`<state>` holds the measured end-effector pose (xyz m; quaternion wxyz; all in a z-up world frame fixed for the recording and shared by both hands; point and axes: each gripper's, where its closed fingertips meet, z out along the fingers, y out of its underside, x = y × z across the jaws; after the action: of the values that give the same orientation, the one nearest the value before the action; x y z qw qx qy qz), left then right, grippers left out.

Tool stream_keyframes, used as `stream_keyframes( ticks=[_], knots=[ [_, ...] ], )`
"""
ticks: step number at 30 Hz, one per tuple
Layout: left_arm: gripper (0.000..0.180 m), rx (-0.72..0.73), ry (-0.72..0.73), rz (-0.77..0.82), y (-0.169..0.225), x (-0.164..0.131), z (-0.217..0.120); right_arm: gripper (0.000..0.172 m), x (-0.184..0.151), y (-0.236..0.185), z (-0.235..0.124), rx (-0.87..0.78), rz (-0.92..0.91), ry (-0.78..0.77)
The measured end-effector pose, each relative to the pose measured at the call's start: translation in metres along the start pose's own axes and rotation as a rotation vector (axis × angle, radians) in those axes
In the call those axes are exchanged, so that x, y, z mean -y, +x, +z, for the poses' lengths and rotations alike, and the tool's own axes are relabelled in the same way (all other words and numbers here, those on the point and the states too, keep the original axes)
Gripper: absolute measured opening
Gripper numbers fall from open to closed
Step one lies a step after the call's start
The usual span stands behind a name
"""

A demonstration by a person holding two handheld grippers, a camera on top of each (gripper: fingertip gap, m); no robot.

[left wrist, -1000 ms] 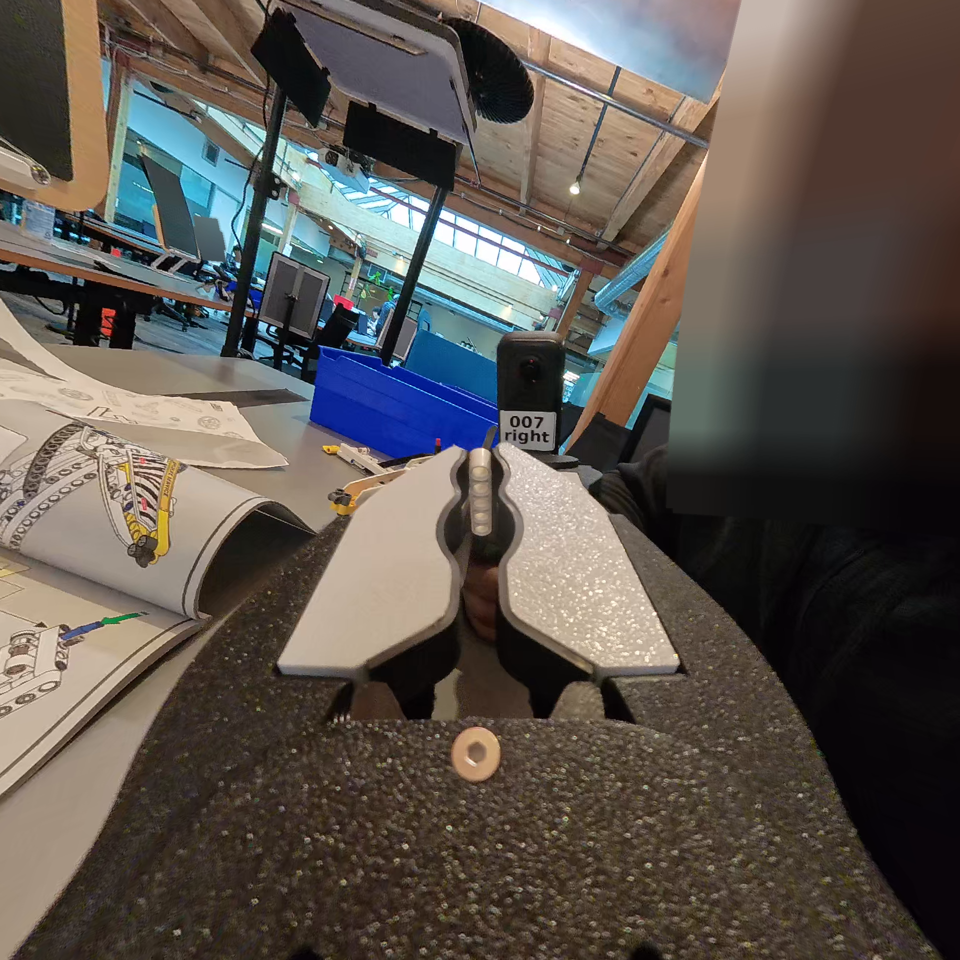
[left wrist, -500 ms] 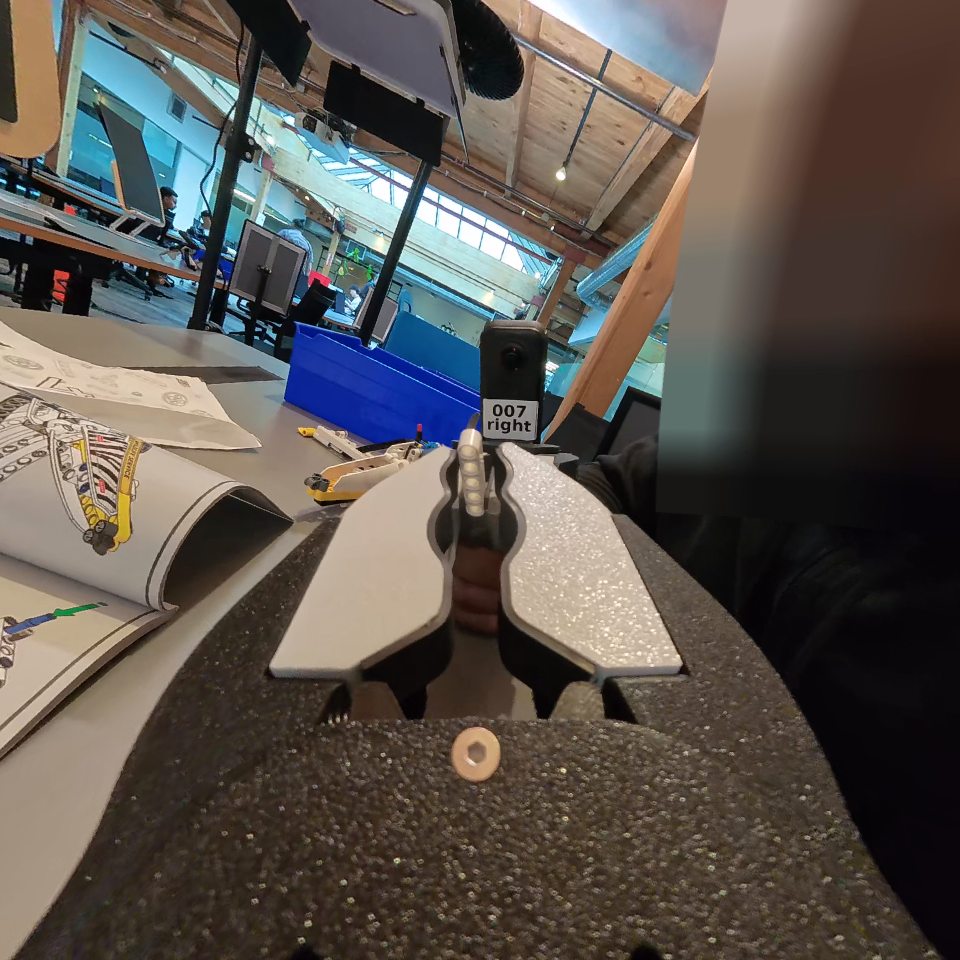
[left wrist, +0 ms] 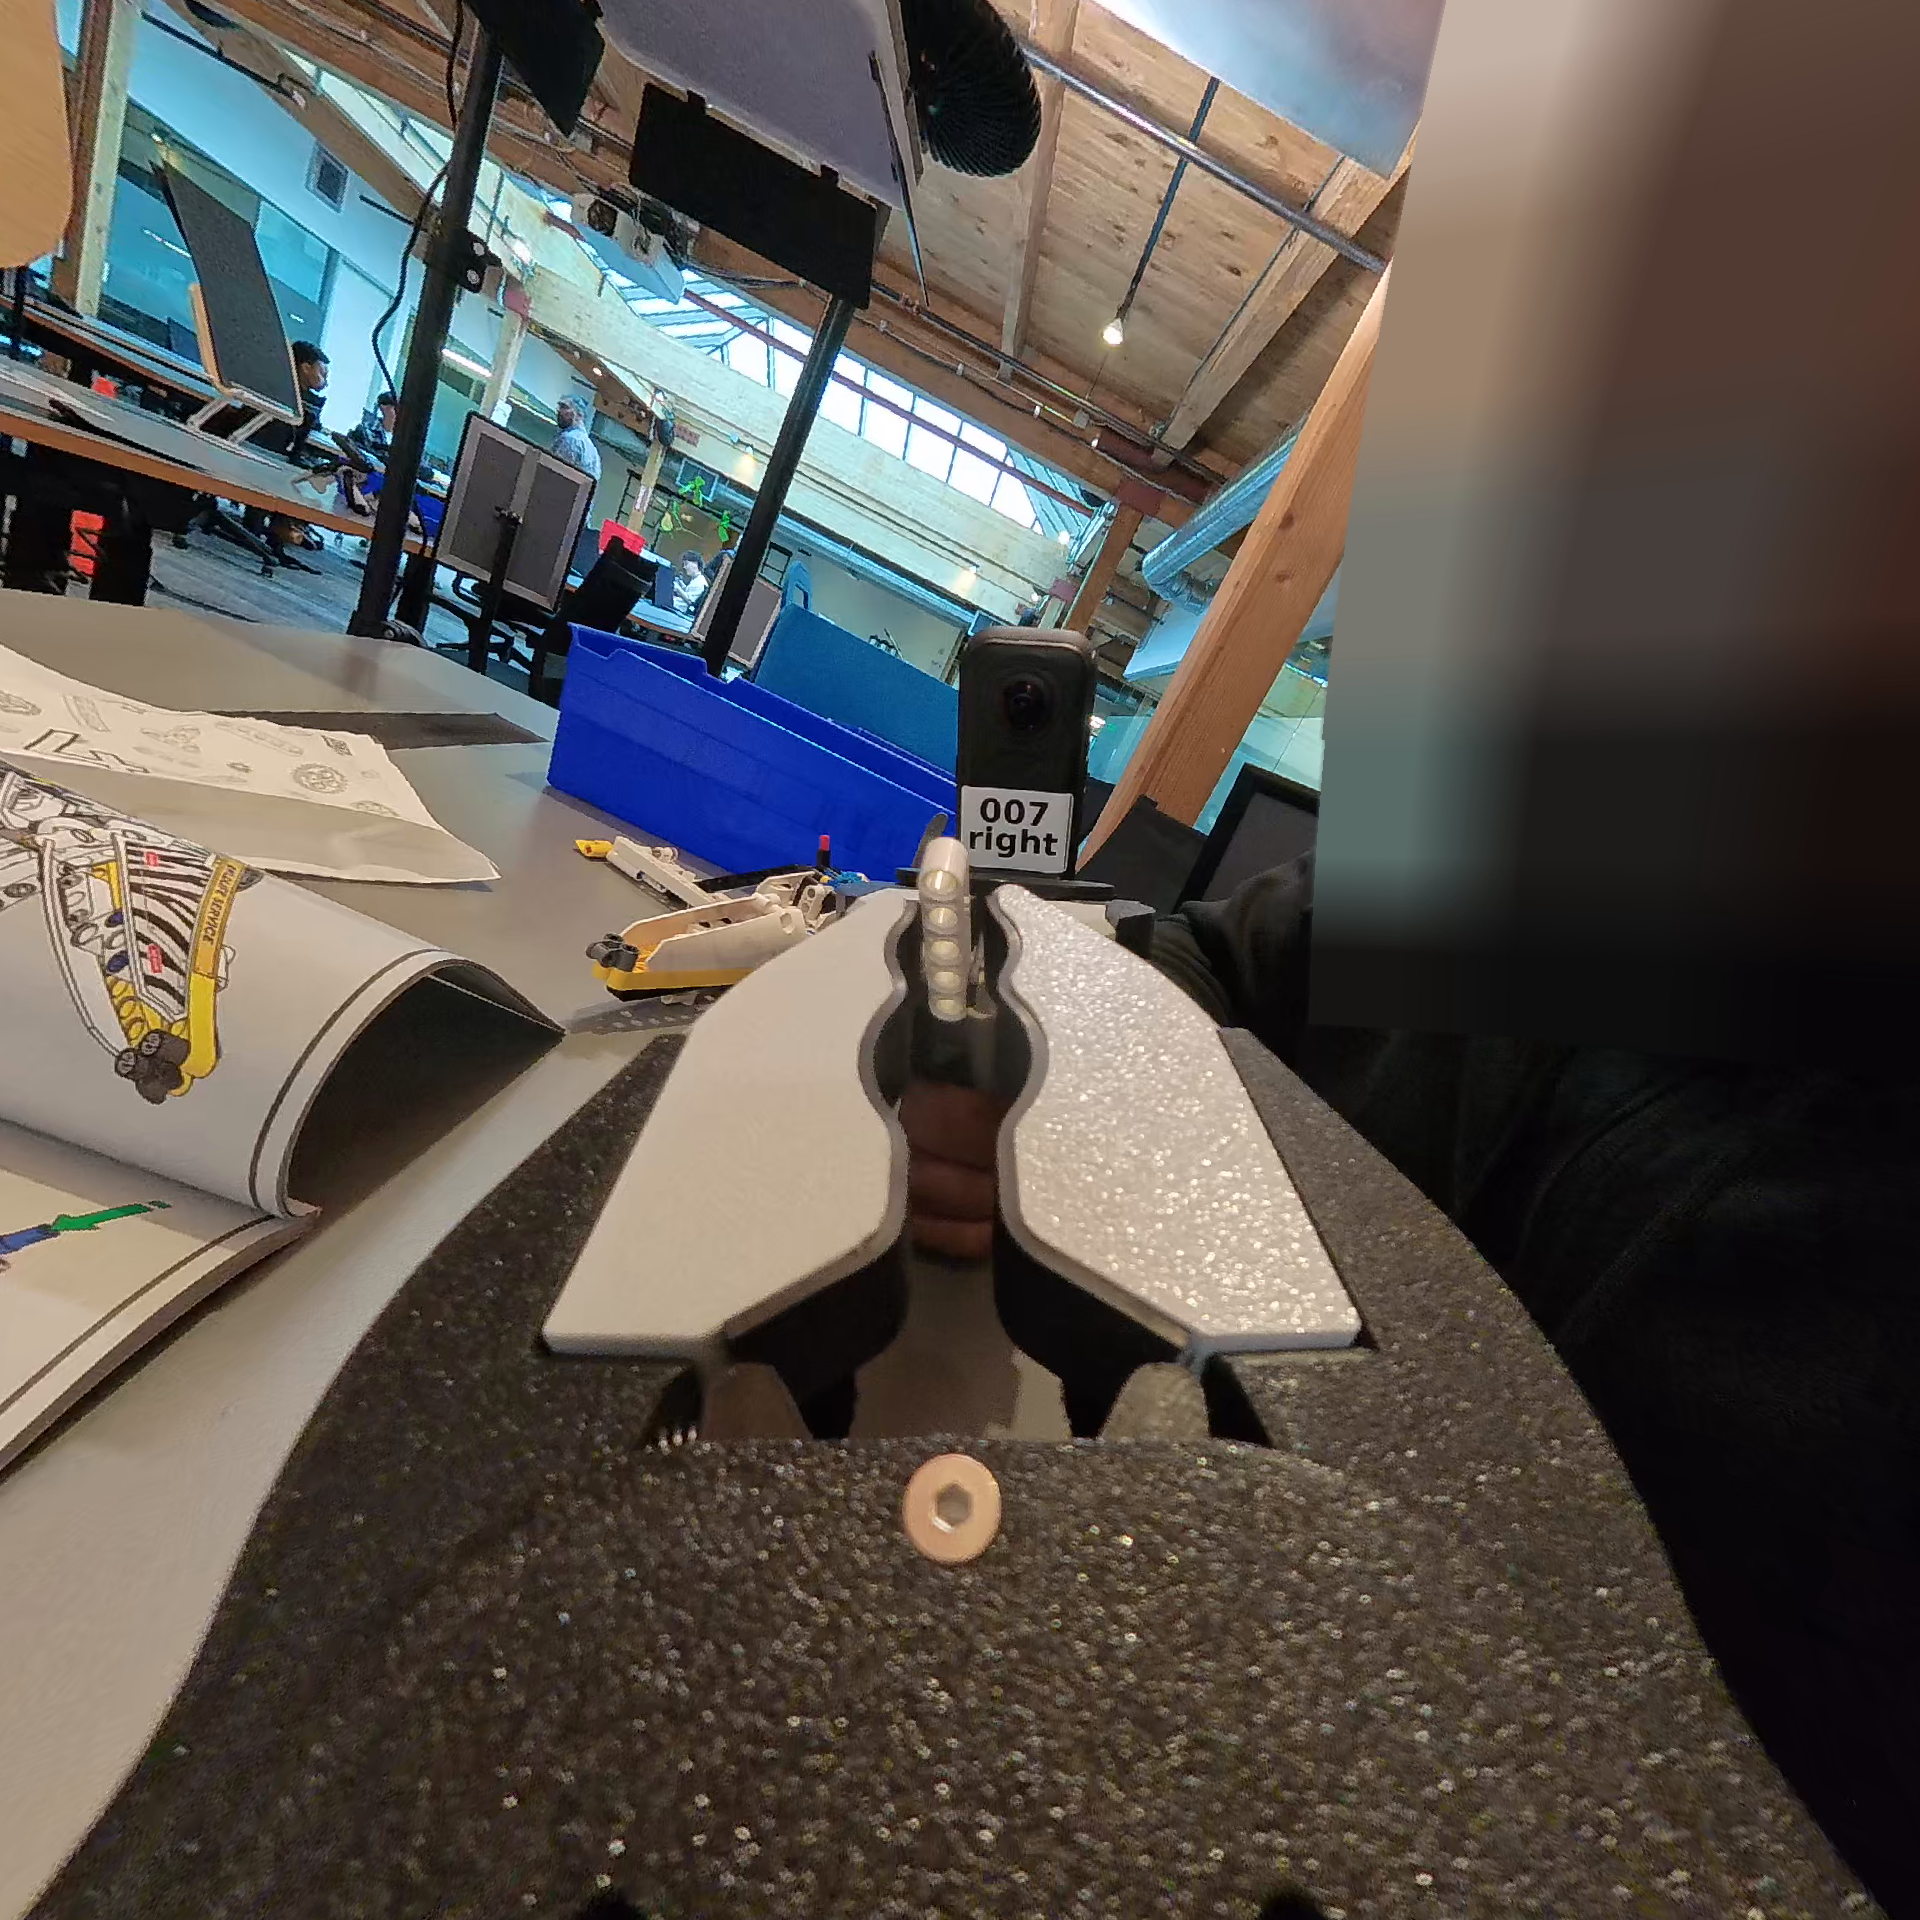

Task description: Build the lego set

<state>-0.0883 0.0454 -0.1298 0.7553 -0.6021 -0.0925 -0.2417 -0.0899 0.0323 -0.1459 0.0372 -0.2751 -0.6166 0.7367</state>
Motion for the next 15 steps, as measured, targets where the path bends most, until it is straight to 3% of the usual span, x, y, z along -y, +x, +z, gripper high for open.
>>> stream_keyframes(
  ticks=[9,15],
  knots=[
    [0.007,0.008,0.006,0.066,0.003,0.005,-0.003,0.014,-0.003,-0.002,0.001,0.005,-0.013,-0.027],
    [0.007,0.004,-0.016,0.138,0.004,0.014,-0.016,0.020,-0.047,0.011,0.000,-0.093,-0.060,-0.383]
  ],
)
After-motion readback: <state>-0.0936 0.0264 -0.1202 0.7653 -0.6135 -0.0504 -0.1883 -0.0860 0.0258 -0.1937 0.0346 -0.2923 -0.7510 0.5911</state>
